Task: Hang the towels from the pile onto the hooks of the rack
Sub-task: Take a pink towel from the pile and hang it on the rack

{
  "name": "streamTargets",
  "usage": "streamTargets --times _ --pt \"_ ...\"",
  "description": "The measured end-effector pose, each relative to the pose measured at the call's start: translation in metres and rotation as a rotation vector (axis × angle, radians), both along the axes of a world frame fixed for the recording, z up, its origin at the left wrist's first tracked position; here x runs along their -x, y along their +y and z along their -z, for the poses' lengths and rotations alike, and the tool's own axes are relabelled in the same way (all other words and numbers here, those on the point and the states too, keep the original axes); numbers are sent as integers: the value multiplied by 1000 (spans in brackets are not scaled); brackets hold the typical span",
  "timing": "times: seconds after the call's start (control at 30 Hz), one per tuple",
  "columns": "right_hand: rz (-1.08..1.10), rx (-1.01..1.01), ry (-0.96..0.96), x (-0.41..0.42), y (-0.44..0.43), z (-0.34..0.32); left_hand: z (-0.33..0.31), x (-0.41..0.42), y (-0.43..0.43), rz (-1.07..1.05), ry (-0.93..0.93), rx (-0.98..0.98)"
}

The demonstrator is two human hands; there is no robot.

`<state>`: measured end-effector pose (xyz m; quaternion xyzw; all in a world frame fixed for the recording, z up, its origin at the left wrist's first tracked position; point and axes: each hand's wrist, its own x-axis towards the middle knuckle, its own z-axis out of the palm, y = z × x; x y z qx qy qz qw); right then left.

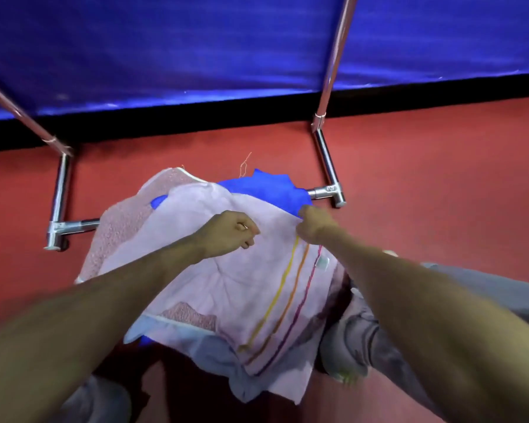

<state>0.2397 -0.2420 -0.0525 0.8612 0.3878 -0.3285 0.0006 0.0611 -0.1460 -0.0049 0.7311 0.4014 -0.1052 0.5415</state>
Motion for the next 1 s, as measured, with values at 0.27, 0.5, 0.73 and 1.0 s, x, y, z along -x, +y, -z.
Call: streamTargets --times 0.27,0.5,0.73,1.0 --pt "-44 81 -300 4 -33 53 50 -11 -15 78 66 98" --pt "-123 46 -192 25 -10 22 23 -9 -7 87 65 42" --pt "-46 -276 111 41 10 -63 -63 16 11 147 75 -190" --pt "132 -707 402 77 34 -199 -179 54 9 84 -154 -336"
